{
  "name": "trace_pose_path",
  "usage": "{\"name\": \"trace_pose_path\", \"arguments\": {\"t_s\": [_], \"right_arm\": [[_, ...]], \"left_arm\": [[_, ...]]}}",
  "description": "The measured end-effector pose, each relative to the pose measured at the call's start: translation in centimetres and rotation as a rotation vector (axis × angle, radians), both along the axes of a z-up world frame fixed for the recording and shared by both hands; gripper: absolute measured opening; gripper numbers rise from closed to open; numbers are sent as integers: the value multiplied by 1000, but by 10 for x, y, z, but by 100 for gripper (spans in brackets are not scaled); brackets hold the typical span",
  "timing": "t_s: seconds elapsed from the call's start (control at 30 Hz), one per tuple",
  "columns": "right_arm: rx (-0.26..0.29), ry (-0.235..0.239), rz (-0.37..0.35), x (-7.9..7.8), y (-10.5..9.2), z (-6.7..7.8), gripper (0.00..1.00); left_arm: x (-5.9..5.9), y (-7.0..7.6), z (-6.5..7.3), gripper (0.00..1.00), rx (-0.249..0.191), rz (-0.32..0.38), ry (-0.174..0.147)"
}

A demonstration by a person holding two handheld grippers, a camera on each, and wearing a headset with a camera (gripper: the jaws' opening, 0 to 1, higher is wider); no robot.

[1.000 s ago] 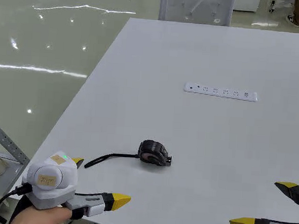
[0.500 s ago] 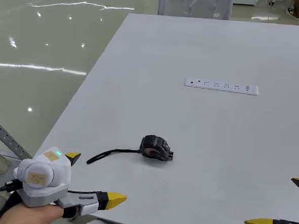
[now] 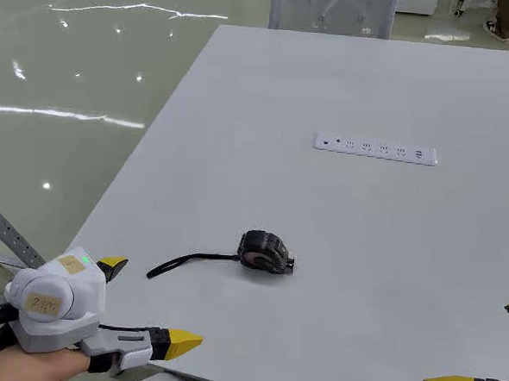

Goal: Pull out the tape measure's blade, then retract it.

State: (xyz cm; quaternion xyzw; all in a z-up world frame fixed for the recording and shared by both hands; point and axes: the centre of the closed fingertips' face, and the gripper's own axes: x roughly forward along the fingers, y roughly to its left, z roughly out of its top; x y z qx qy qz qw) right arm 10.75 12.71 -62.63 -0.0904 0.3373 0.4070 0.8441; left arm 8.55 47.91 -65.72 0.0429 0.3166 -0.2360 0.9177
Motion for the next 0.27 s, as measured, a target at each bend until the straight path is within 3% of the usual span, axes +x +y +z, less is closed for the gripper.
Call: {"name": "trace_pose_path", "arguments": {"t_s": [0.27], "right_arm": [[-9,-1,4,-2,-3,1,96]], "left_arm": [[0,2,-2,100,11,-17,0]]}}
